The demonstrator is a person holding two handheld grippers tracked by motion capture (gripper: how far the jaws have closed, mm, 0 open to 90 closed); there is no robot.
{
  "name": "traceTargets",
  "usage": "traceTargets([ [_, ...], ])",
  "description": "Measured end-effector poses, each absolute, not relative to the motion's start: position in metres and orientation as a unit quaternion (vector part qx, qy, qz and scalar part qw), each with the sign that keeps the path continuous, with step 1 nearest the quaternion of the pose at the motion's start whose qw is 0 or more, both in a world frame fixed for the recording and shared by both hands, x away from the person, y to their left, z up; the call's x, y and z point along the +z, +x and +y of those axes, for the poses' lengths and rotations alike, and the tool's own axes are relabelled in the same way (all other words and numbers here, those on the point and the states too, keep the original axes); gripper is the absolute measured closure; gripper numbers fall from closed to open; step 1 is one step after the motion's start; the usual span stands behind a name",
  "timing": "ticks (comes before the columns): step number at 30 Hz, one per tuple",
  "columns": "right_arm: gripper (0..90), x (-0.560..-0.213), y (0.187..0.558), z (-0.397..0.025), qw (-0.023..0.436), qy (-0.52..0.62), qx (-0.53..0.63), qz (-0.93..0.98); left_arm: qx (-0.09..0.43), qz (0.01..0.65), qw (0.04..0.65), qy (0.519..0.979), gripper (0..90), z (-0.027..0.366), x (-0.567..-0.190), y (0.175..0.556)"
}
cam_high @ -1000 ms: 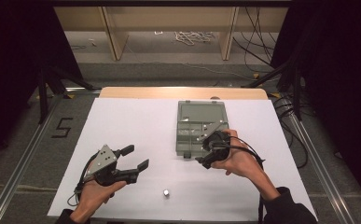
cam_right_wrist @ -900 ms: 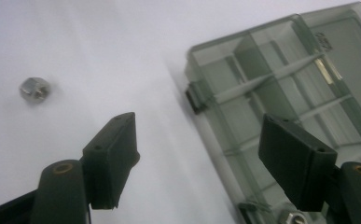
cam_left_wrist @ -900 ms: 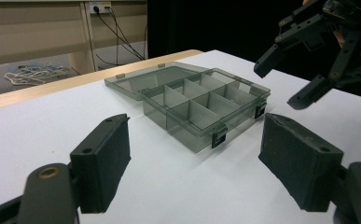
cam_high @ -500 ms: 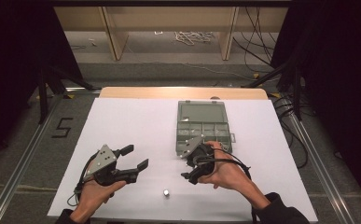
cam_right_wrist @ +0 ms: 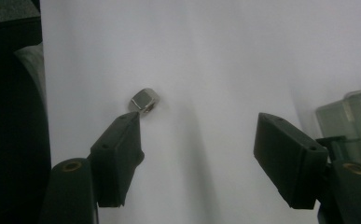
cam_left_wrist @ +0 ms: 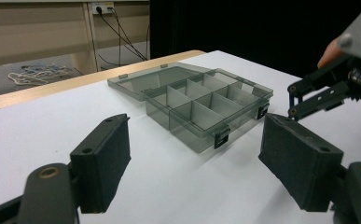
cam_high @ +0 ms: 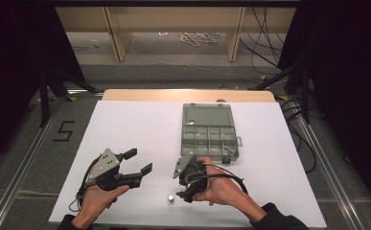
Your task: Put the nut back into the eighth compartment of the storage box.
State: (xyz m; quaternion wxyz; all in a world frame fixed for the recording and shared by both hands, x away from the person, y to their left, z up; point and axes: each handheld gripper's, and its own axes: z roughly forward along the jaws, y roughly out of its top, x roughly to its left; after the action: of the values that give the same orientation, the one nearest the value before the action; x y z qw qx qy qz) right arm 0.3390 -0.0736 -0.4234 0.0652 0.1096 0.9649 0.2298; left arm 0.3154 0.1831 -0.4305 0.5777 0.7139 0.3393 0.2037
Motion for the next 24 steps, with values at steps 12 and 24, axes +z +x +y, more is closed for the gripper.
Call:
traceTargets([
  [12,37.0,-0.439,0.33,-0.055,0.048,0.087,0.219,0.971,0.205,0.34,0.577,0.714,23.6,0.183,-0.431,0.316],
  [24,48.9,-0.455,0.327,-0.042,0.035,0.086,0.206,0.974,0.206,0.342,0.577,0.713,23.6,0.184,-0.431,0.316],
])
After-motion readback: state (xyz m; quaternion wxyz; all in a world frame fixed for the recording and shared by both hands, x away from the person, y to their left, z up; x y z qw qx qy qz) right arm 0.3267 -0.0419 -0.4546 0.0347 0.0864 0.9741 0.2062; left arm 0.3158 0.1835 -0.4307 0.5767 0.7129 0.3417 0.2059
